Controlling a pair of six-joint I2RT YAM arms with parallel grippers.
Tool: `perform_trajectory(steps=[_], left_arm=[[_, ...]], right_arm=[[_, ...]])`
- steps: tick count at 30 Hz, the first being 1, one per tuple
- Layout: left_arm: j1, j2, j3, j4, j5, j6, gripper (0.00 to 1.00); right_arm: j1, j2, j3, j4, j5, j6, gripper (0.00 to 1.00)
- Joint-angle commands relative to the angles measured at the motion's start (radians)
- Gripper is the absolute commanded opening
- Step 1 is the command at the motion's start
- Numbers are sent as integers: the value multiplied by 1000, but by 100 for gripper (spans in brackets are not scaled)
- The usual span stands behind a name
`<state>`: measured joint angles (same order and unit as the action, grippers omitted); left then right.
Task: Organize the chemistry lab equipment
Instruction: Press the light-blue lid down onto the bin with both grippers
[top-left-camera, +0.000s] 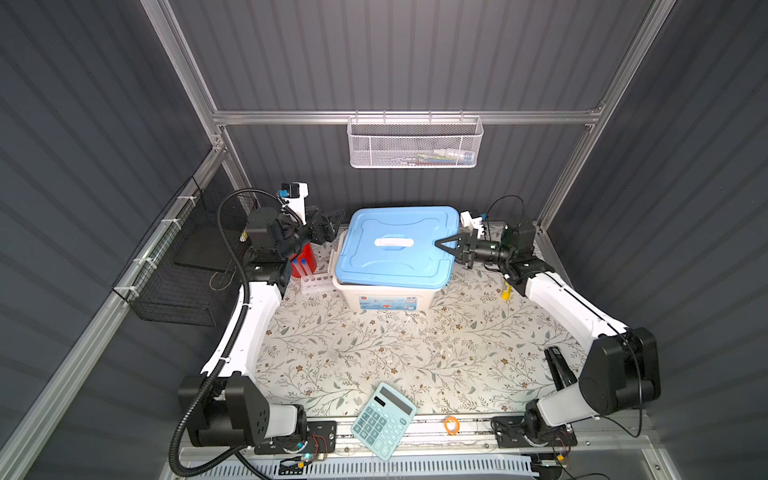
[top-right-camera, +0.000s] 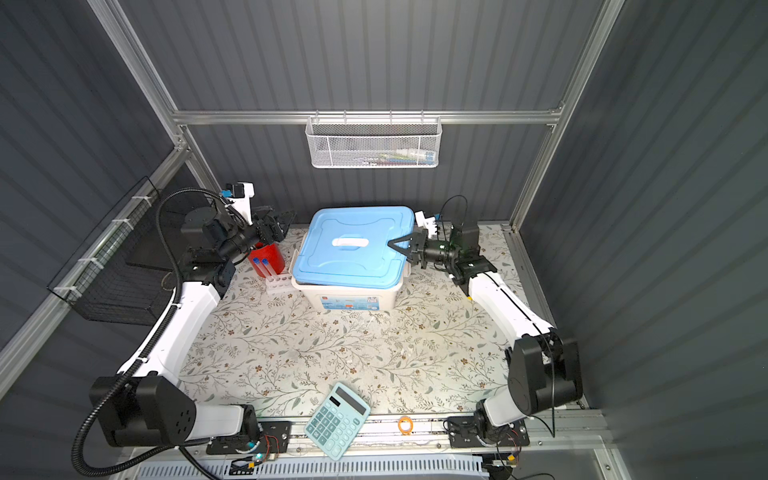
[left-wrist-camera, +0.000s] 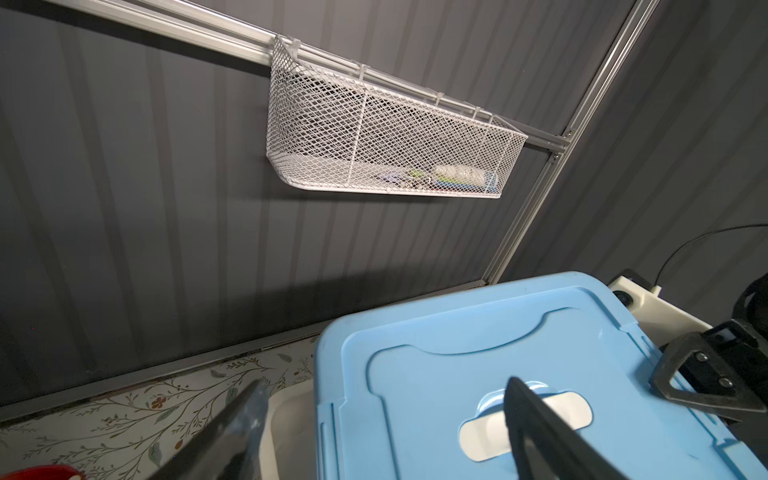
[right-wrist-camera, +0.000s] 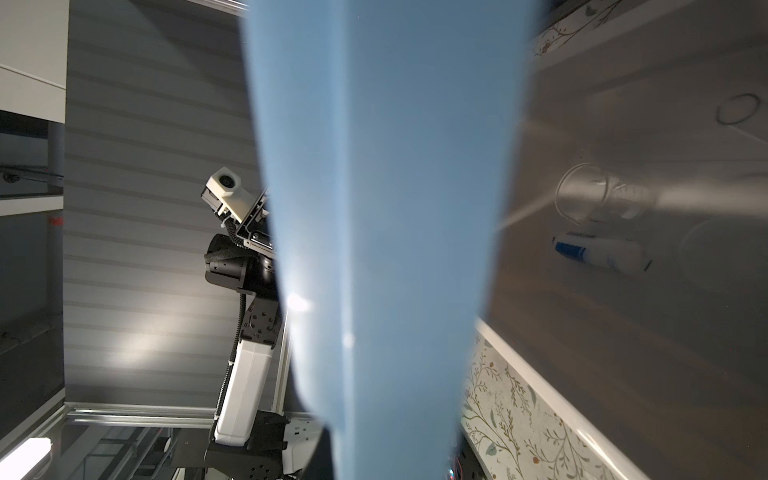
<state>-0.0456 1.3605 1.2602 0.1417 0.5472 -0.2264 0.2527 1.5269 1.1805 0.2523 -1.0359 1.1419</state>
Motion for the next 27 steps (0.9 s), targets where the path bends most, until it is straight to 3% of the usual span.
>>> perform_trajectory(steps=[1, 9, 20, 27], left_arm=[[7, -21, -9, 20, 19, -12, 88], [9, -11, -16, 10, 13, 16, 88], [9, 1, -9, -15, 8, 49, 88], [-29, 18, 10, -100, 13, 134, 87]], right_arm=[[8, 29, 42, 101, -37, 14, 2], [14, 122, 62, 172, -78, 49, 1], [-5, 130, 77, -68, -78, -142, 4], [-33, 136, 61, -80, -72, -154, 5]])
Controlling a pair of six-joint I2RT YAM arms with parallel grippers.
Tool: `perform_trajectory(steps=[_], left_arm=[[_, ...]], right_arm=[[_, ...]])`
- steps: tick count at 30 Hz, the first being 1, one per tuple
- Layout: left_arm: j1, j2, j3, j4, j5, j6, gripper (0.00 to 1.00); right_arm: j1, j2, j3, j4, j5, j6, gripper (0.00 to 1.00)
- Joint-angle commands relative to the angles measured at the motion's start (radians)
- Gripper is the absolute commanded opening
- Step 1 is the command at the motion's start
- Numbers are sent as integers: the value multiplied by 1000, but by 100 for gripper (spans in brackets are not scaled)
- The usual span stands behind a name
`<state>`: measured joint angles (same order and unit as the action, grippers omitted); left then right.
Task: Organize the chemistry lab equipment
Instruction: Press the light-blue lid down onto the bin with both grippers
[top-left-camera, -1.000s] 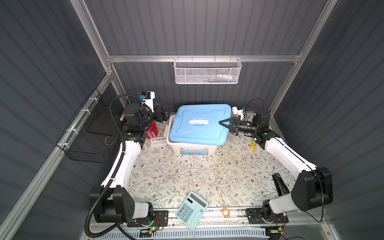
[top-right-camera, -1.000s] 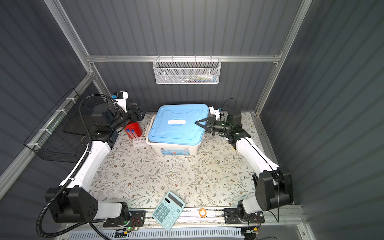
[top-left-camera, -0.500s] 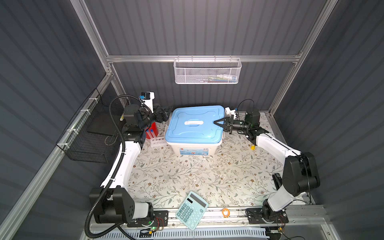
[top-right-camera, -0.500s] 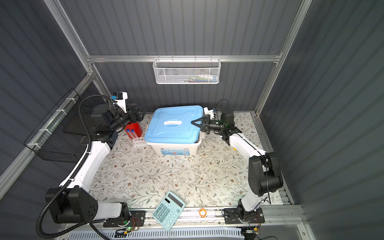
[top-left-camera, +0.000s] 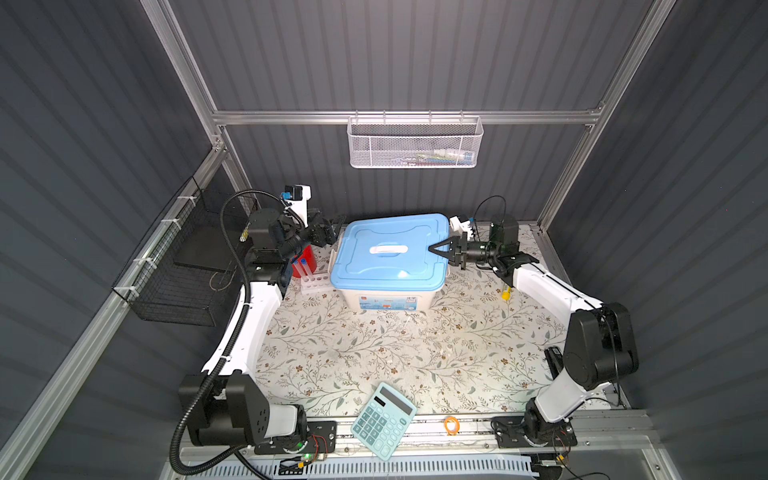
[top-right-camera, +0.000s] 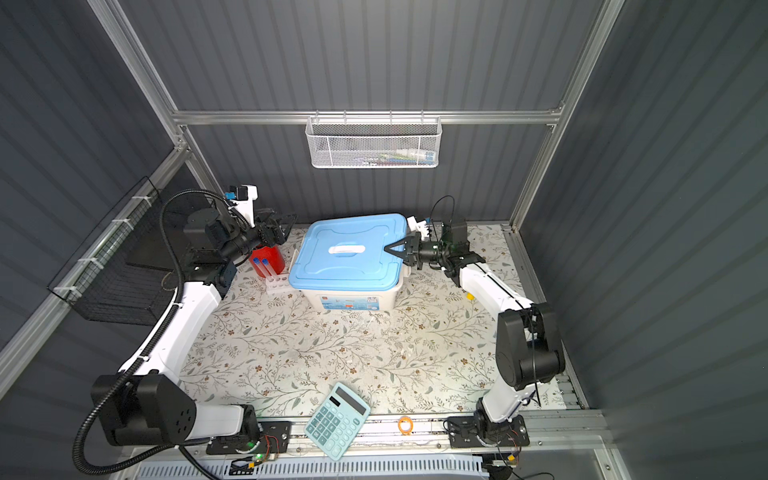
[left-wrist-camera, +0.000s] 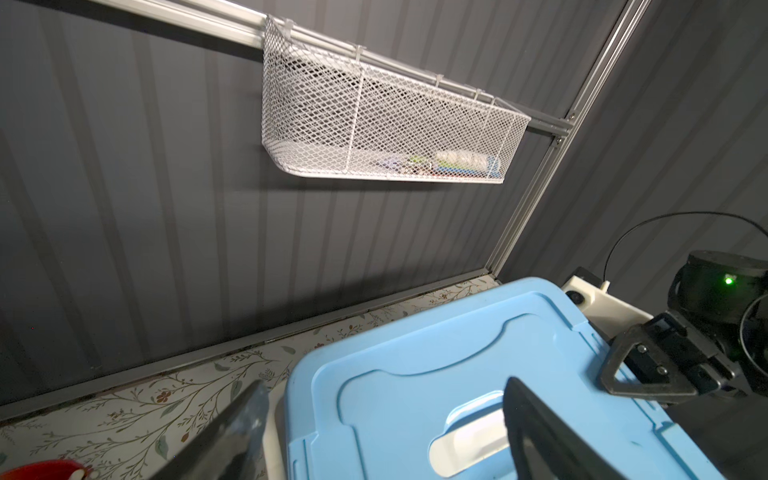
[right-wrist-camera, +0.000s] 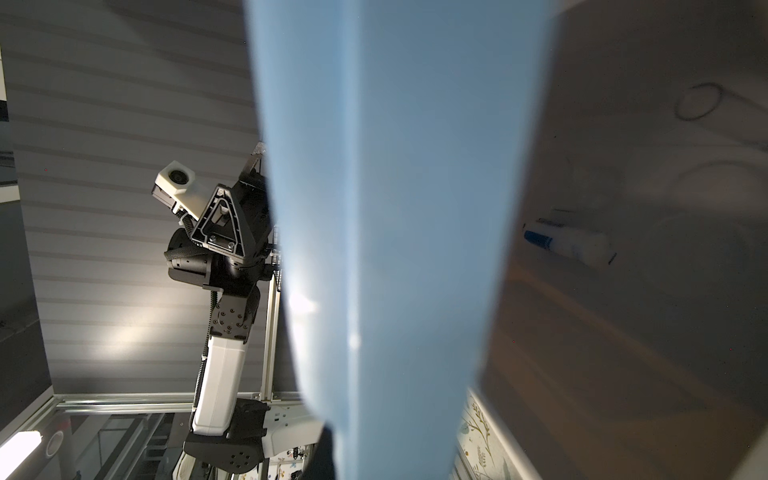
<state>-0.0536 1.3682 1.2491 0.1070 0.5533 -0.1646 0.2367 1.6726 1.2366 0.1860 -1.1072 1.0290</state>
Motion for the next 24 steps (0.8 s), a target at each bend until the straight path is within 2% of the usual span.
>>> perform_trajectory(steps=[1, 4, 7, 12, 19, 24], left_arm=[[-45, 12, 30, -102, -15, 113, 88], [-120, 25, 54, -196, -79, 201, 88], [-159, 47, 57, -231, -98, 226, 87], [-169, 61, 44, -219, -96, 219, 87], [-170, 62, 54, -231, -105, 233, 86], [-170, 59, 50, -230, -112, 234, 86]], right_arm=[[-20, -6, 6, -12, -2, -41, 5], [-29, 4, 4, -13, 0, -41, 5], [-41, 7, 2, -16, 1, -47, 8], [-46, 12, 6, -75, 0, -96, 13], [-46, 37, 24, -151, 2, -163, 14], [-56, 57, 7, -59, -20, -98, 12]])
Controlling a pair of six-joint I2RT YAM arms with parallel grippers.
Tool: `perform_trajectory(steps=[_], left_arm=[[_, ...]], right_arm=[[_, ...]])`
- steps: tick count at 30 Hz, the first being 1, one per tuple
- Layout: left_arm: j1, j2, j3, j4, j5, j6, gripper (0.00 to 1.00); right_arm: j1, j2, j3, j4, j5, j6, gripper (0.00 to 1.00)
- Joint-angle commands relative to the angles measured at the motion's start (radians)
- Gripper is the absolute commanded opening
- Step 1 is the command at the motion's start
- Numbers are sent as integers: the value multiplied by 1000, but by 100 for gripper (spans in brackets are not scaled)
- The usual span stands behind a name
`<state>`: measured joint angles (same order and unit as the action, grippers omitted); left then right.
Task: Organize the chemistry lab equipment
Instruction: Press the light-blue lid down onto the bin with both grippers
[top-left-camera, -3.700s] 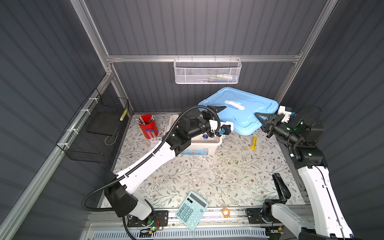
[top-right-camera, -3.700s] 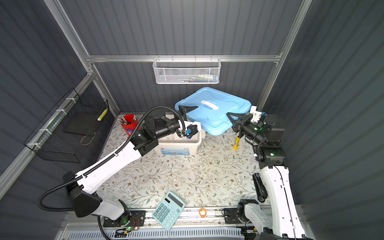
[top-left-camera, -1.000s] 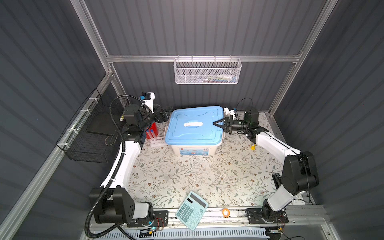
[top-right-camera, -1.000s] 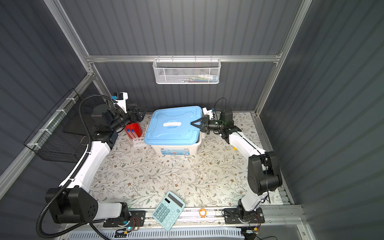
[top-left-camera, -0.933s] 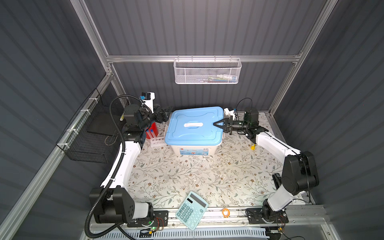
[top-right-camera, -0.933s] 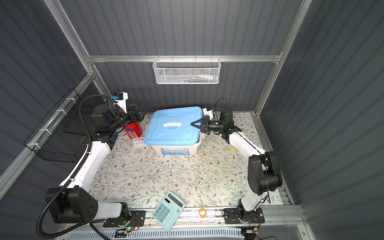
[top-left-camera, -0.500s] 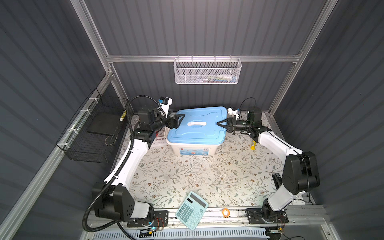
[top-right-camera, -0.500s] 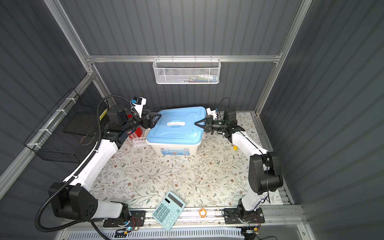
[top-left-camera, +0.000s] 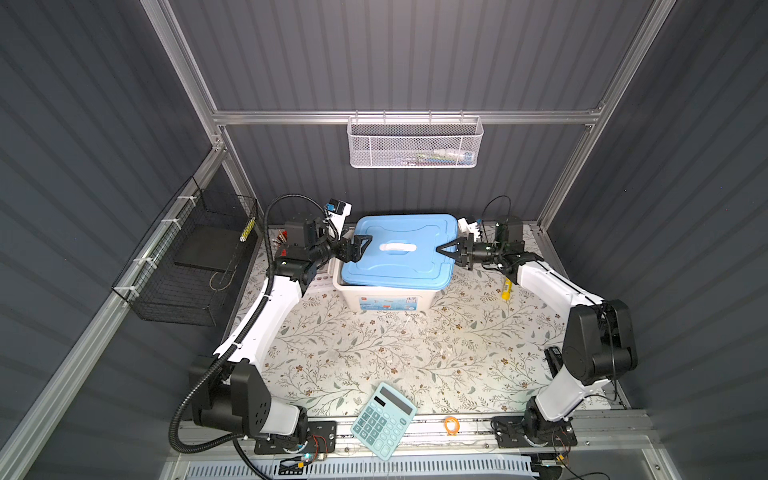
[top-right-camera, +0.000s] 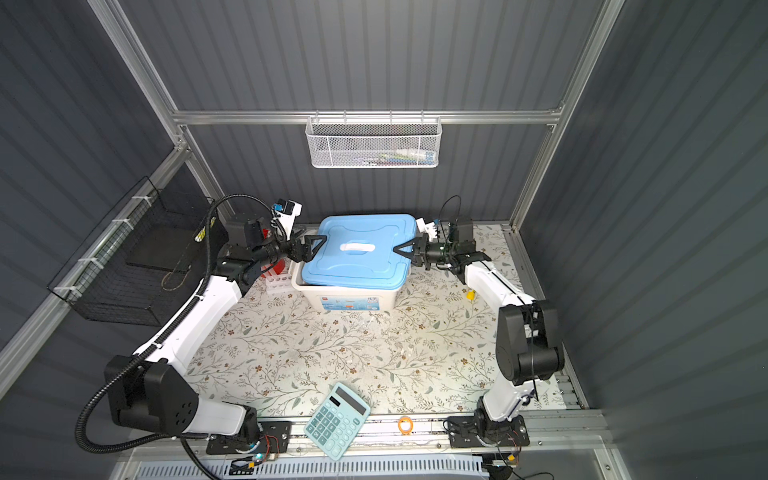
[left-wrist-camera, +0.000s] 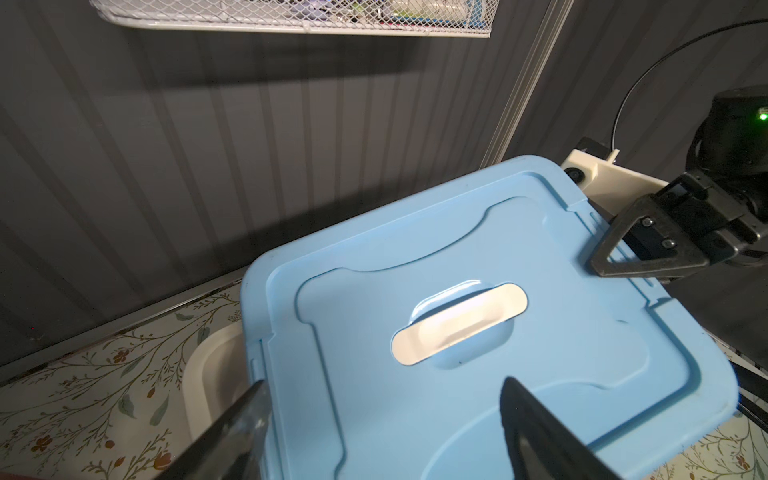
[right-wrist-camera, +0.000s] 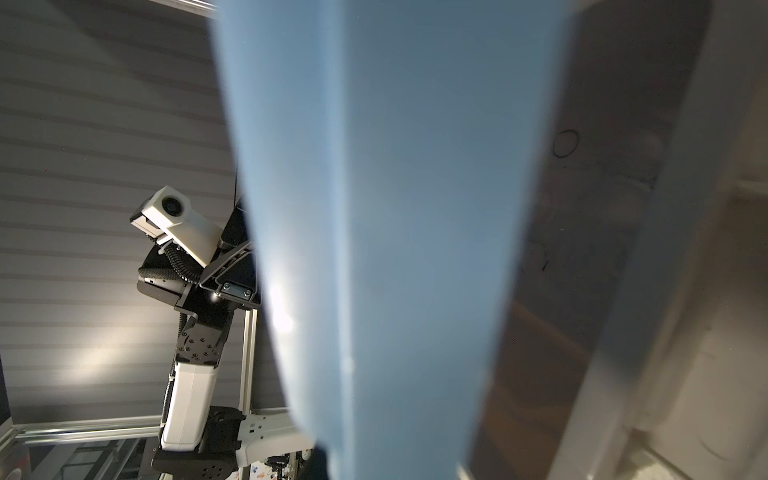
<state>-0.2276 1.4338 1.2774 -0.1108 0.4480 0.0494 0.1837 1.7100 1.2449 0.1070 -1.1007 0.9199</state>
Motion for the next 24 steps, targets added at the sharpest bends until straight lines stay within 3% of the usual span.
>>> perform_trajectory(steps=[1, 5, 10, 16, 24], left_arm=[[4, -7, 23, -10, -7, 21, 86], [4, 2, 27, -10, -9, 20, 86], [3, 10, 31, -3, -5, 16, 85], [4, 12, 39, -4, -4, 17, 85], [4, 1, 43, -12, -12, 23, 84]], right_arm=[[-4, 27, 4, 25, -33, 14, 12], [-16, 53, 23, 67, -73, 42, 11], [-59, 83, 2, 283, -117, 210, 8], [-66, 84, 46, 291, -131, 221, 8], [-67, 86, 26, 517, -149, 398, 8]])
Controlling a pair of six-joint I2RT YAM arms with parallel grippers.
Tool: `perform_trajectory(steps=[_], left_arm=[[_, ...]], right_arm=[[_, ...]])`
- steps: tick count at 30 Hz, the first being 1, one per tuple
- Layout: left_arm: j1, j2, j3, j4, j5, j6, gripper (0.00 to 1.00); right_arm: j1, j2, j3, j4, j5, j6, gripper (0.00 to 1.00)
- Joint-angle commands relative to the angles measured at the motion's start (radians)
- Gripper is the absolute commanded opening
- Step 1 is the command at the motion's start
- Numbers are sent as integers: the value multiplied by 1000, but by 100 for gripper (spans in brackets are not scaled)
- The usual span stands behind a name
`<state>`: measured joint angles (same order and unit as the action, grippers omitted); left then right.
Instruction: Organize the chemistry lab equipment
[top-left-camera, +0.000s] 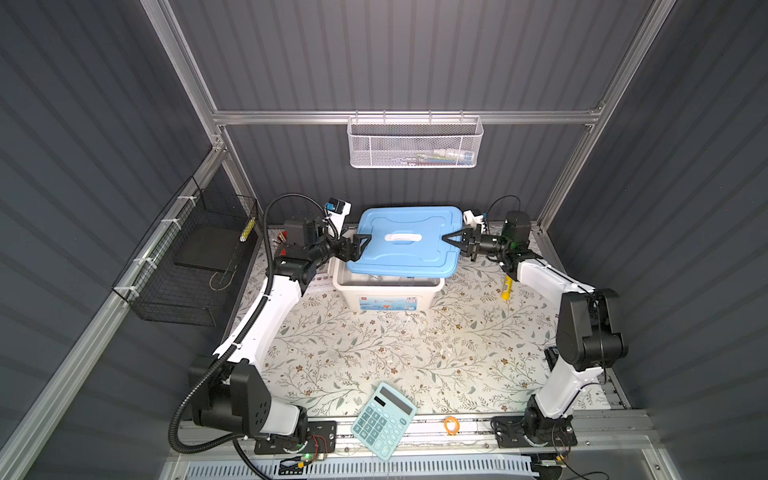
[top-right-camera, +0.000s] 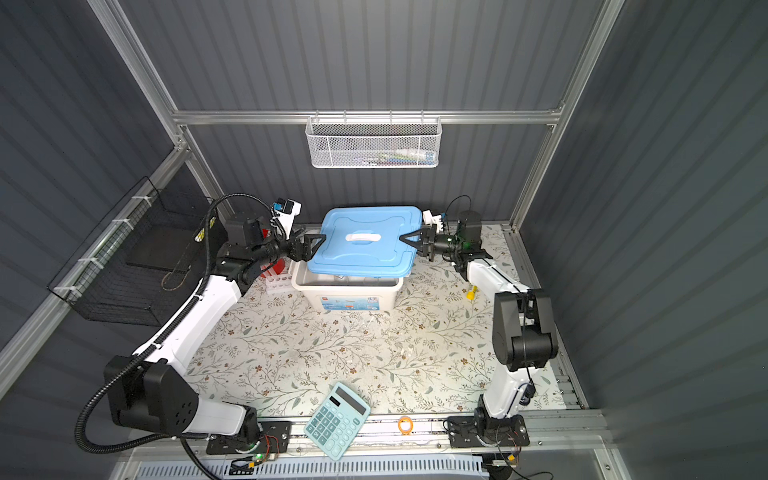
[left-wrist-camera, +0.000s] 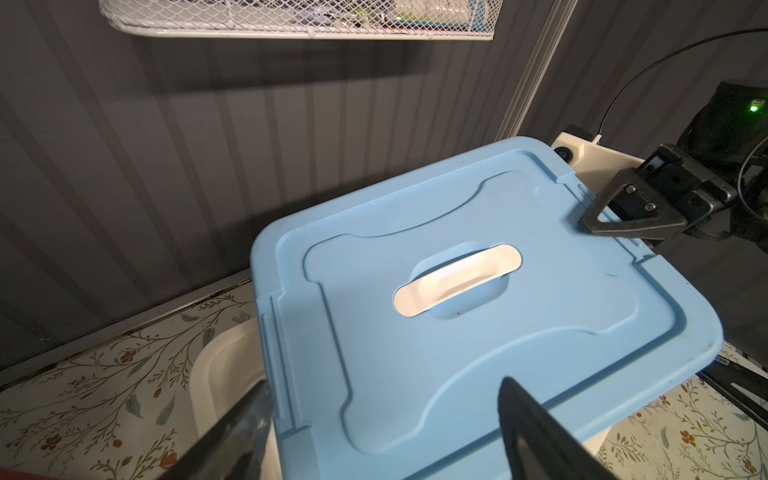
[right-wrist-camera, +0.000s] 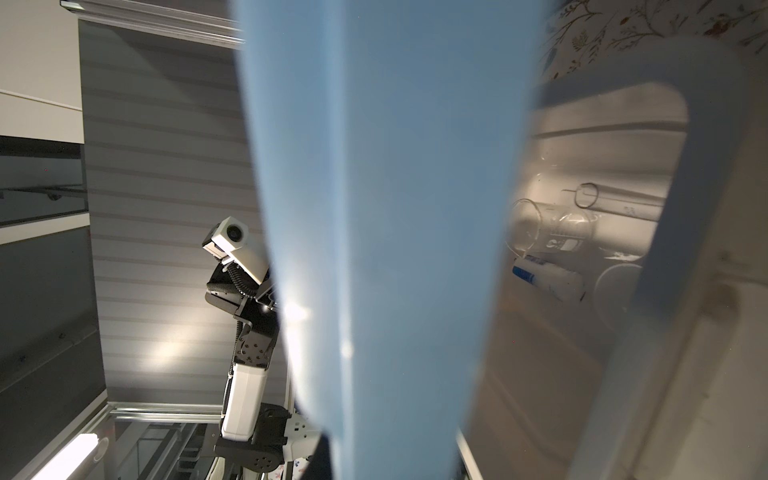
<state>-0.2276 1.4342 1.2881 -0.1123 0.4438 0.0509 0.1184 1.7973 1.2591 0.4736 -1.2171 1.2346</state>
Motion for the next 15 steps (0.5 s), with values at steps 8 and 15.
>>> perform_trajectory(steps=[8, 15], left_arm=[[4, -11, 39, -27, -20, 35, 84], [4, -34, 46, -56, -39, 56, 84]], right_arm=[[10, -32, 2, 250, -42, 167, 8], [61, -59, 15, 105, -33, 57, 8]])
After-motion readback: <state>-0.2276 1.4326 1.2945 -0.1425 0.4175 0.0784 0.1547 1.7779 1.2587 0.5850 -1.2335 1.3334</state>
